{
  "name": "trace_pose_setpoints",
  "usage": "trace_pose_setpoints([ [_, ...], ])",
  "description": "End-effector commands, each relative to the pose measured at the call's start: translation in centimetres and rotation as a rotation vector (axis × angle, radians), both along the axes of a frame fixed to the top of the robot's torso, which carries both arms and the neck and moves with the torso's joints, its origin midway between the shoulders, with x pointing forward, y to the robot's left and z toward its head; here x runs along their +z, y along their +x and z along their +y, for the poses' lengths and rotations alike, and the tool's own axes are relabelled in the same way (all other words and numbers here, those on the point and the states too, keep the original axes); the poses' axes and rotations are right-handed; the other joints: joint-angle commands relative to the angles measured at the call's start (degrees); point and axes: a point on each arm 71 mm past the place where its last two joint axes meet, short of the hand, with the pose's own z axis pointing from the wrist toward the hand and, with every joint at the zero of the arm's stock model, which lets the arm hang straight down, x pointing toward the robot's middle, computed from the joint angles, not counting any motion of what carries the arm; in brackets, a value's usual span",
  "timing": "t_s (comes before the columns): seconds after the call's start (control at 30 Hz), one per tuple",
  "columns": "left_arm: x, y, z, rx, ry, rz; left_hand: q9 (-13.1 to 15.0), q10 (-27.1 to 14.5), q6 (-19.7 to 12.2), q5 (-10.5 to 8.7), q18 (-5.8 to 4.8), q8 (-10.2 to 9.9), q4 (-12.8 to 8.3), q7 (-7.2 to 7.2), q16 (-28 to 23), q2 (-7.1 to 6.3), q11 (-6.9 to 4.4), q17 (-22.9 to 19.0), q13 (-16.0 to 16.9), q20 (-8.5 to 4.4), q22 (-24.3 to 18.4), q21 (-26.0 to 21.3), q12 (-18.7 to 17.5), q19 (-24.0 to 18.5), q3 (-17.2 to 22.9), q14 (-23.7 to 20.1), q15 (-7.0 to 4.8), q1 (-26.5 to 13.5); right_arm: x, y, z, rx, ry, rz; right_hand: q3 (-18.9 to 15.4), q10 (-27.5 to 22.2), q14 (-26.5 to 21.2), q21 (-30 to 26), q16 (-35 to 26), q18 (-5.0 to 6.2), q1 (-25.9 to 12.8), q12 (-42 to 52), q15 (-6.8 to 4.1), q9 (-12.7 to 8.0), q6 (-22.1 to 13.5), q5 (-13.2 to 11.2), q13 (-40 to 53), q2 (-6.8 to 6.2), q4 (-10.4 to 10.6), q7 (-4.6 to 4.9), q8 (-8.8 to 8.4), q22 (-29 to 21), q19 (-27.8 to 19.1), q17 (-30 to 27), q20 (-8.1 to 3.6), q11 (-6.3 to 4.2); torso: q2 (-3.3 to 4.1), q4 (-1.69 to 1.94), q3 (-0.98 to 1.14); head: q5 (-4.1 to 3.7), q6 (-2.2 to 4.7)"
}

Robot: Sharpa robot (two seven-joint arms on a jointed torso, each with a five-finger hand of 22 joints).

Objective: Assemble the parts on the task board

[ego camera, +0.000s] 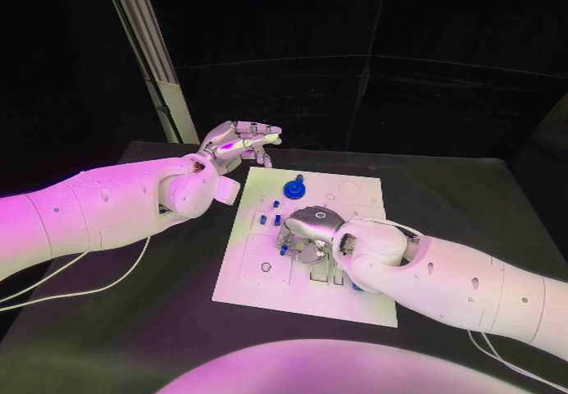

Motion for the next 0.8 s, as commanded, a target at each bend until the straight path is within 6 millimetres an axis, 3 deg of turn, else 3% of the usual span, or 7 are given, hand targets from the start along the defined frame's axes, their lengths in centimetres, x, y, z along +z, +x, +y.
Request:
trace_pose_setpoints([
  [0.03,0.11,0.04,-0.10,-0.009,-0.009,0.001,-0.1,-0.3,-0.1,0.04,0.75,0.3,-0.1,0.22,0.3,0.50,0.11,0.0,-0.1,-0.16,-0.1,-0.2,0.2,0.1,-0.2,-0.5,0.02,0.0,0.06,0.00,-0.01,0.001,0.005,0.001,-0.4,-0.1,0.1,-0.1,0.1,-0.10,-0.5,-0.2,0.38,0.0,-0.2,0.2,0.0,0.11,0.1,-0.04,-0.07,-0.1,-0.4,-0.1,0.00,0.02,0.03,-0.01,0.02,-0.04,-0.04],
  [0.8,0.04,0.16,0.11,-0.003,-0.005,0.003,-0.1,-0.5,-0.2,0.06,0.74,0.4,-0.1,0.22,0.4,0.67,0.12,-0.2,-0.1,-0.15,-0.2,-0.3,0.3,0.1,-0.2,-0.5,0.04,0.0,0.18,-0.24,0.07,0.009,0.032,0.033,-1.0,0.4,-0.1,-0.2,0.0,0.00,-0.9,0.1,0.39,-0.1,-1.0,0.3,0.2,-0.33,0.3,0.11,-0.16,-0.4,-0.7,-0.6,0.07,0.03,0.05,0.02,0.00,-0.02,-0.16],
])
